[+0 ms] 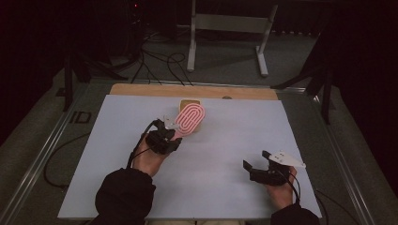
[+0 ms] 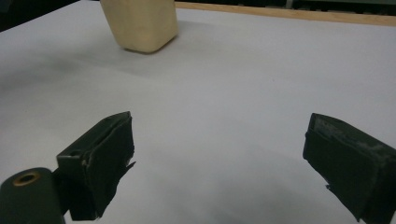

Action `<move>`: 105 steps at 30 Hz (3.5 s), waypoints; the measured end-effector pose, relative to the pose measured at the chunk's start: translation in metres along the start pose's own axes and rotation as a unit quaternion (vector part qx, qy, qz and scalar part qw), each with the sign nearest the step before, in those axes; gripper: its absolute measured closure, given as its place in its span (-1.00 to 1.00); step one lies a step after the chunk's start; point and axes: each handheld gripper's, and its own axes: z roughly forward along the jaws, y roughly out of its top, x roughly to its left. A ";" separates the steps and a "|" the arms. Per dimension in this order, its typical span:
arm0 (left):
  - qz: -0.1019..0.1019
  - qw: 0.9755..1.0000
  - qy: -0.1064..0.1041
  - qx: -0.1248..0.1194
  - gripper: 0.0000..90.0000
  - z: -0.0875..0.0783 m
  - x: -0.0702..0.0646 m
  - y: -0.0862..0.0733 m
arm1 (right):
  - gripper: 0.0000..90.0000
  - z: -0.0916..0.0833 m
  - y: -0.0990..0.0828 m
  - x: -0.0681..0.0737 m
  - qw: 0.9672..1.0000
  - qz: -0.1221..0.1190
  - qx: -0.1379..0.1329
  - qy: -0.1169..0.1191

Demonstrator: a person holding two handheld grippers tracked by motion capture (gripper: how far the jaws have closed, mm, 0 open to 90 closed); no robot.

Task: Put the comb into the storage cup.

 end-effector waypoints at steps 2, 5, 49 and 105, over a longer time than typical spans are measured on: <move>0.002 1.000 0.003 -0.002 0.56 0.000 0.000 0.000 | -0.81 0.000 0.003 0.000 1.000 0.001 0.003 0.000; 0.004 1.000 0.005 -0.002 0.55 0.000 0.001 0.001 | -0.81 -0.001 0.008 0.000 1.000 0.003 0.006 0.002; 0.039 0.991 0.015 -0.124 0.55 0.019 -0.012 -0.002 | -0.83 0.039 0.099 0.026 0.994 0.019 -0.002 0.108; 0.094 0.982 -0.002 -0.163 0.55 0.022 -0.025 -0.017 | 0.29 0.110 0.155 0.061 0.958 0.075 0.050 0.271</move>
